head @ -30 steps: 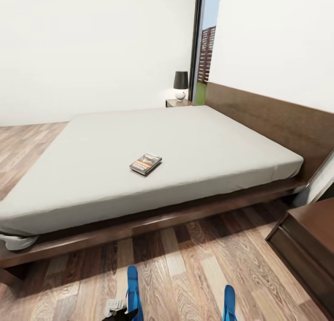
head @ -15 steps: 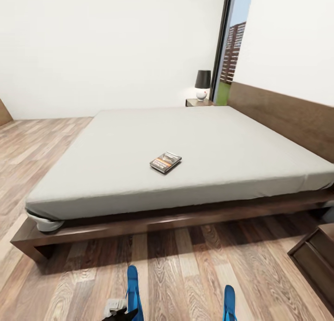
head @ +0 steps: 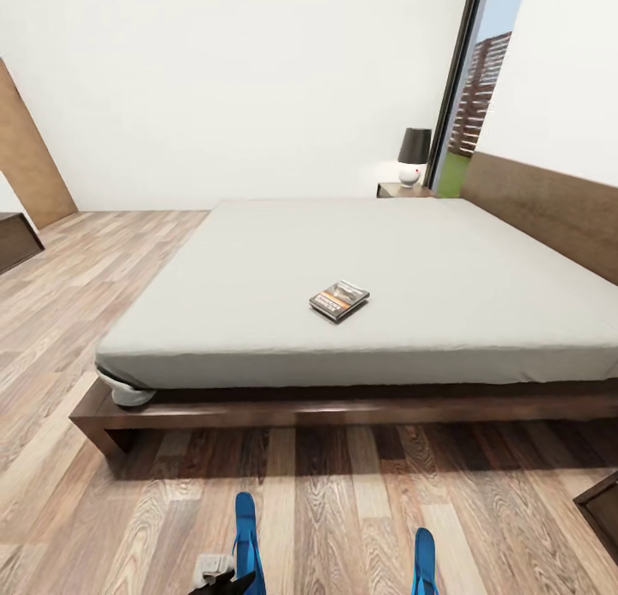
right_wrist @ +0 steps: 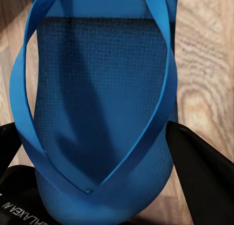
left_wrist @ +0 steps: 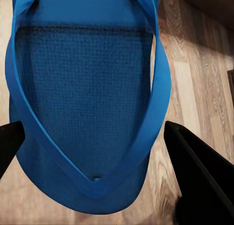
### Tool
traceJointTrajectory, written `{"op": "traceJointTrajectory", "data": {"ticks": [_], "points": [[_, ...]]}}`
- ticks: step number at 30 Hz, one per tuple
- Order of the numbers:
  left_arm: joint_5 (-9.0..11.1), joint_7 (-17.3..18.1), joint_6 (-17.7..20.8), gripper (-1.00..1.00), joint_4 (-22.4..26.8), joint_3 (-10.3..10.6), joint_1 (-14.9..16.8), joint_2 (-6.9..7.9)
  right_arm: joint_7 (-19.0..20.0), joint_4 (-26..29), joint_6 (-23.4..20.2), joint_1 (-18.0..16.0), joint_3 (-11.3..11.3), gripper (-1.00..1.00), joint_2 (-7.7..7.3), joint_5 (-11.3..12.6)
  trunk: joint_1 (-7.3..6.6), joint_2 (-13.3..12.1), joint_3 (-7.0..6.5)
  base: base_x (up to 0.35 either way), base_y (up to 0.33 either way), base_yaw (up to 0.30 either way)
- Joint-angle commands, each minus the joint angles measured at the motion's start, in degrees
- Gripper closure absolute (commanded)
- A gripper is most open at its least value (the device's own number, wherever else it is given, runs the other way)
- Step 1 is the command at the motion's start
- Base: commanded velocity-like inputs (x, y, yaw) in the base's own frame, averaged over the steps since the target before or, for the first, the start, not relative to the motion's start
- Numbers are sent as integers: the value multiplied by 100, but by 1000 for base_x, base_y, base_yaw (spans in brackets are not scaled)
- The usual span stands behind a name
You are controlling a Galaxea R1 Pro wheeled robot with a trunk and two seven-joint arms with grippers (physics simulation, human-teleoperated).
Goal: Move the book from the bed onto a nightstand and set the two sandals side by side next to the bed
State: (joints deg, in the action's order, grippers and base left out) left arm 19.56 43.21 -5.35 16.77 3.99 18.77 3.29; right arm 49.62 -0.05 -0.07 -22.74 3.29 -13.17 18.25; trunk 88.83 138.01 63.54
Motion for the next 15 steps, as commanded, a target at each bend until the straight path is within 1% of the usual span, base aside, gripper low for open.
{"op": "traceJointTrajectory", "data": {"ticks": [1,15], "points": [[17,-5,-56,100,-7,41,4,5,17,-4,-2,-2,32,100,-1,-14,-1,2,5,0,0,37],[21,-5,-54,100,-7,40,4,5,30,-4,6,-2,32,100,-1,-19,-1,2,5,0,0,19]]}}
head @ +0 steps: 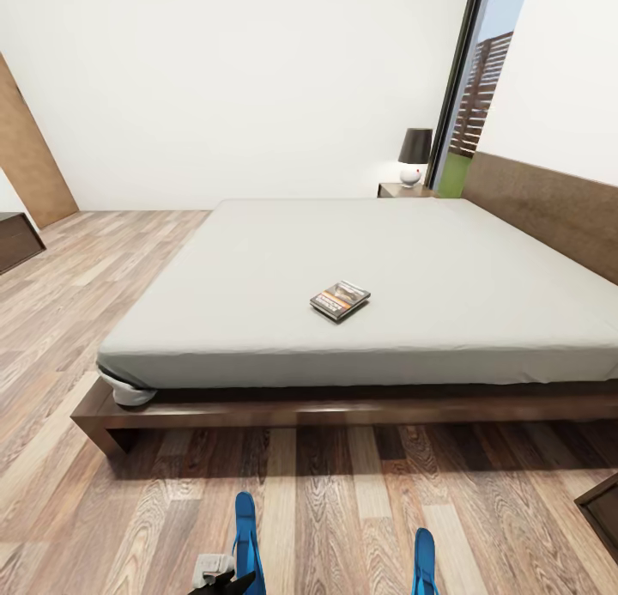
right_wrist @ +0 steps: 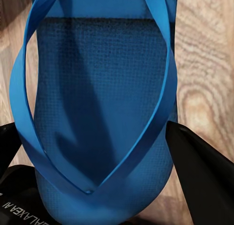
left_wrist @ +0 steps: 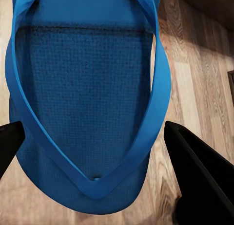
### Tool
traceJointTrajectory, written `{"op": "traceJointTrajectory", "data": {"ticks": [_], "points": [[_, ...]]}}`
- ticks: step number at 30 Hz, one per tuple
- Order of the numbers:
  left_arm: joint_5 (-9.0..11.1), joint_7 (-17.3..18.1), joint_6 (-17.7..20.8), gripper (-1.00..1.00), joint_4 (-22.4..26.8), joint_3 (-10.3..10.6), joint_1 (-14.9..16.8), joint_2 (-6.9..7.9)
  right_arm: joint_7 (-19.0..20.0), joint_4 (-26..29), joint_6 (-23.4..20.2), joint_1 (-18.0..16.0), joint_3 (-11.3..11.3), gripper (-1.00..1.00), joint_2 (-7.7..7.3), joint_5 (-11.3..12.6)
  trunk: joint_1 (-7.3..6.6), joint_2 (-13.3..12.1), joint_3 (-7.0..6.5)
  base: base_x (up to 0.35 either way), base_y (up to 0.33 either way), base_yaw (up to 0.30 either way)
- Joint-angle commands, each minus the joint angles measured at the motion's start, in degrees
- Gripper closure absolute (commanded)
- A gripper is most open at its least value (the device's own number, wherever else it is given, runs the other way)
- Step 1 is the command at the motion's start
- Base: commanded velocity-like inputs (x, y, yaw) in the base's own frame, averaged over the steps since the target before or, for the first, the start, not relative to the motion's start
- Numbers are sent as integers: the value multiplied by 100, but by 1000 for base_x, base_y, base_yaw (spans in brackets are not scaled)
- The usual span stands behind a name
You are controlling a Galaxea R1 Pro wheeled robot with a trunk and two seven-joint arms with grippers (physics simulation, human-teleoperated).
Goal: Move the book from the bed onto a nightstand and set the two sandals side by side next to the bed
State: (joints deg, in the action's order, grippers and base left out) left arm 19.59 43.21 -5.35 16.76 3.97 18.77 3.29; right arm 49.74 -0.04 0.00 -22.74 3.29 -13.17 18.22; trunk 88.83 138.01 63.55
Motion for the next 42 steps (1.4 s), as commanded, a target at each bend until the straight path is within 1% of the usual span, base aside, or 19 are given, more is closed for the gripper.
{"op": "traceJointTrajectory", "data": {"ticks": [1,22,26,28,29,30,31,32,33,34,36,37,39,42], "points": [[19,-6,-54,100,-6,42,4,5,17,-4,0,-3,31,100,-1,-16,-1,2,4,0,0,0],[19,-1,-55,100,-1,31,4,18,9,-4,-6,-3,31,100,-1,-11,-1,2,4,0,0,0],[-3,-35,-55,100,30,3,7,81,9,-4,-8,-3,31,100,-1,-11,-1,2,4,0,0,0],[-1,-84,36,100,69,-10,34,248,9,4,-8,-3,33,100,-4,-6,-1,2,4,0,0,0],[0,-212,328,100,170,-23,71,393,9,8,-9,-3,36,100,-7,0,-1,2,4,0,0,0],[0,-373,612,100,271,-30,116,483,9,10,-9,-3,38,100,-8,3,-1,2,4,0,0,0],[1,-624,941,100,422,-34,179,571,9,11,-6,-3,39,100,-9,5,-1,2,4,0,0,0],[1,-1150,1421,100,722,-38,274,668,9,12,-6,-3,39,100,-9,8,-1,2,4,0,0,0],[1,-1571,1693,100,929,-41,322,708,9,13,-5,-3,40,100,-9,10,-1,2,4,0,0,0],[1,-2253,2023,100,1218,-43,366,742,7,13,-4,-3,40,100,-10,13,-1,2,4,0,0,0],[1,-3084,2386,100,1562,-43,427,762,8,13,-4,-3,40,100,-10,14,-1,2,4,0,0,0],[-1,-3394,2562,100,1700,-41,475,763,8,13,-3,-3,40,100,-10,15,-1,2,4,0,0,0],[-11,-3787,2885,100,1862,-39,601,756,9,13,-4,-3,40,100,-10,15,-1,2,4,0,0,0],[-24,-4078,3107,100,1941,-36,724,745,9,13,-3,-3,40,100,-10,15,-1,2,4,0,0,0]]}}
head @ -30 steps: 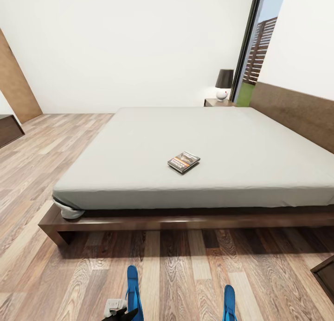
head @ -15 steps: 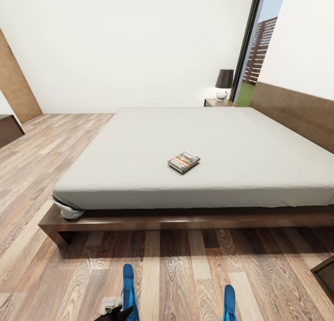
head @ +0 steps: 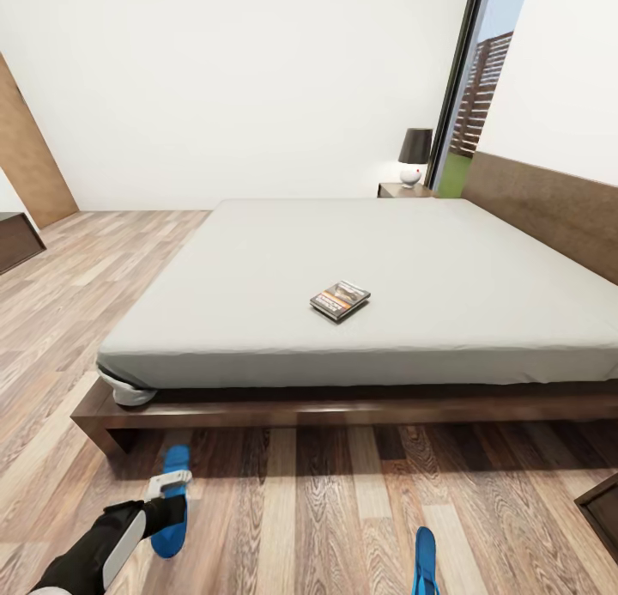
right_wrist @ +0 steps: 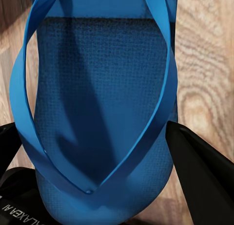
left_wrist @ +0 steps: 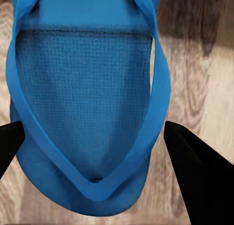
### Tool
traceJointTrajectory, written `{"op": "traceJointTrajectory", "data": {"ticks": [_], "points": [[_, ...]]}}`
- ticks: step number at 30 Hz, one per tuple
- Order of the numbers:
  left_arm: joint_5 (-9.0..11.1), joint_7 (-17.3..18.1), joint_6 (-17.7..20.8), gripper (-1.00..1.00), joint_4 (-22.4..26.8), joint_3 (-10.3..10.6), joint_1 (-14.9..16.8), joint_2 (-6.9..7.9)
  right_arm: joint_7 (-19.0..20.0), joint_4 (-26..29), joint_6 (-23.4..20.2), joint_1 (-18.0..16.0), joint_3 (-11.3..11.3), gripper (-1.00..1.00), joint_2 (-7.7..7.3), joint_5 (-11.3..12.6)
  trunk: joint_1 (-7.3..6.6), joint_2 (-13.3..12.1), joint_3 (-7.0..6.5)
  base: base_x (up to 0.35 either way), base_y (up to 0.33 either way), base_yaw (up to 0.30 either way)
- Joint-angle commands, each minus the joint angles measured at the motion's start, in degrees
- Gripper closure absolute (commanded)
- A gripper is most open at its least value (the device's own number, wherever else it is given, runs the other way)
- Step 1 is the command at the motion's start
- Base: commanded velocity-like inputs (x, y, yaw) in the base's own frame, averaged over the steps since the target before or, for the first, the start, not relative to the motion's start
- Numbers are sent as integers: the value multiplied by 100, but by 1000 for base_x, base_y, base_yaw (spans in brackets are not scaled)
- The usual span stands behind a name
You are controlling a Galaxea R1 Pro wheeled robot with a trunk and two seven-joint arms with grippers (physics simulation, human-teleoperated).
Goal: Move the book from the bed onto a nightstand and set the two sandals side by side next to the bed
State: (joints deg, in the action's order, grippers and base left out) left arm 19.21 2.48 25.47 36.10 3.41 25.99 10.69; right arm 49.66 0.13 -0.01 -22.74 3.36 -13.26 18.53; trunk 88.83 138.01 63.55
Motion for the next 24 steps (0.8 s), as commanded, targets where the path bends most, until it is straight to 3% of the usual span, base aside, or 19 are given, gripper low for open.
{"op": "traceJointTrajectory", "data": {"ticks": [1,5,9,10,12,16,17,19,21,24], "points": [[7,-137,86,100,36,23,26,-5,17,-4,-4,-3,33,100,-4,-14,-1,2,5,0,0,0],[-2,-995,314,100,136,44,67,-24,28,-4,-7,-3,40,100,-38,-12,-1,2,5,0,0,0],[-46,-1235,363,100,153,60,72,-19,101,8,-77,-3,75,100,-106,-4,-1,2,5,0,0,0],[-102,-1250,366,100,153,64,72,-20,112,20,-119,-3,91,100,-203,3,-1,2,5,0,0,0],[-290,-1262,369,100,146,88,73,-22,125,88,-436,-5,106,100,-553,14,-1,2,5,0,0,0],[-411,-1266,370,100,138,147,73,-106,135,830,-1687,-17,118,100,-815,82,-1,2,5,0,0,0],[-423,-1267,370,100,136,175,74,-163,135,1355,-2310,-19,119,100,-847,238,-1,2,5,0,0,0],[-431,-1267,375,100,135,197,73,-200,133,1989,-3154,-20,120,100,-865,610,-1,2,5,0,0,0],[-434,-1267,378,100,135,208,74,-217,132,2529,-3980,-20,125,100,-877,1173,-1,2,5,0,0,0],[-435,-1270,377,100,135,211,73,-230,127,2872,-4482,-20,135,100,-949,1689,-1,2,5,0,0,0]]}}
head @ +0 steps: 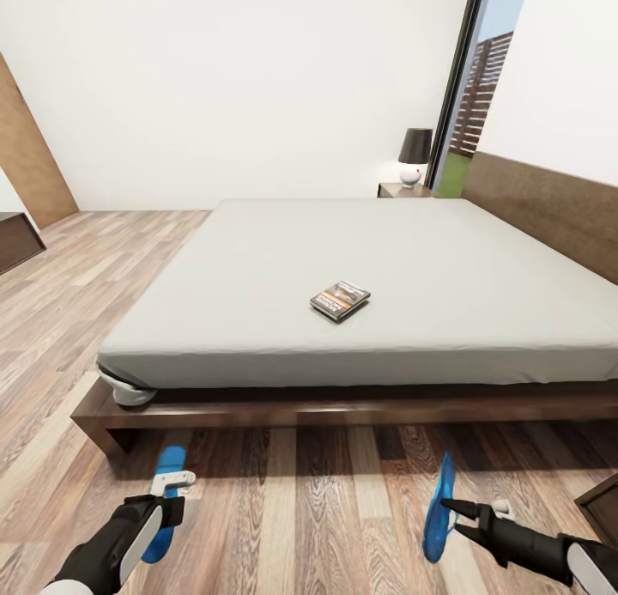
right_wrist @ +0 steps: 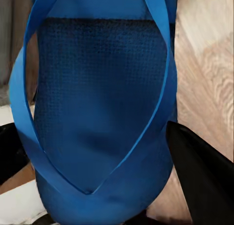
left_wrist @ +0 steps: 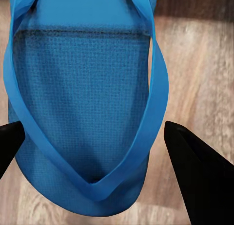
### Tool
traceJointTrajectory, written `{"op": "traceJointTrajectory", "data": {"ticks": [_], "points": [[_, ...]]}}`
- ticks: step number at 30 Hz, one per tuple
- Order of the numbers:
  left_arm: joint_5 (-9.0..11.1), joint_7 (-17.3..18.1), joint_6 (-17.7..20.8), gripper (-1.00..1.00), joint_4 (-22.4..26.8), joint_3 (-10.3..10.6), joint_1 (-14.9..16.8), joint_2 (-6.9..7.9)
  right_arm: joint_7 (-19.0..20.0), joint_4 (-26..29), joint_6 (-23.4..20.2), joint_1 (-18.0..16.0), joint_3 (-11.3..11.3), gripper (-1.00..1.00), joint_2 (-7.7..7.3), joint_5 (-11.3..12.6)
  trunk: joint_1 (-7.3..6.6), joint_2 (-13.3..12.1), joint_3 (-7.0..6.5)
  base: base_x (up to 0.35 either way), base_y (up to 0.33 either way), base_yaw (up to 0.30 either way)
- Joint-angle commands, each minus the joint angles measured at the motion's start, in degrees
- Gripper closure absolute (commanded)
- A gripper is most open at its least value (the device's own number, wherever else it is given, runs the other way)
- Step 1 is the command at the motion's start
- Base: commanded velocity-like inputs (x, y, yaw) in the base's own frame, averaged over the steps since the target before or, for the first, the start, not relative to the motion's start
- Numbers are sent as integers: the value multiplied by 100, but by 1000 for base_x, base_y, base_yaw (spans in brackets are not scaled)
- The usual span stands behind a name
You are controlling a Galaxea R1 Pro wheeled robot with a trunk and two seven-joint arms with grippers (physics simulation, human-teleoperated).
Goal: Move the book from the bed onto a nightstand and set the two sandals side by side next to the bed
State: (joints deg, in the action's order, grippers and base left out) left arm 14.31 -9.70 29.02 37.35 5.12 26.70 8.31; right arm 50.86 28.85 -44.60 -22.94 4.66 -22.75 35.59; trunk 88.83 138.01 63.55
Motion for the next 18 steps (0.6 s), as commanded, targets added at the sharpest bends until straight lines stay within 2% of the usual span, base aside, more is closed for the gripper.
{"op": "traceJointTrajectory", "data": {"ticks": [1,4,6,9,18], "points": [[55,-61,21,100,11,41,2,-18,8,79,-172,0,20,100,-53,198,-1,2,5,0,0,0],[51,-72,23,100,10,42,2,-88,7,282,-525,0,78,100,-94,740,-1,2,5,0,0,0],[54,-75,23,100,10,42,2,-109,-10,388,-695,0,96,100,-104,1009,-1,2,5,0,0,0],[54,-76,24,100,10,42,5,-146,-39,445,-733,0,104,100,-125,1115,-1,2,5,0,0,0],[52,-76,25,100,13,42,2,-206,-94,452,-691,0,98,100,-111,1117,197,363,167,0,0,0]]}}
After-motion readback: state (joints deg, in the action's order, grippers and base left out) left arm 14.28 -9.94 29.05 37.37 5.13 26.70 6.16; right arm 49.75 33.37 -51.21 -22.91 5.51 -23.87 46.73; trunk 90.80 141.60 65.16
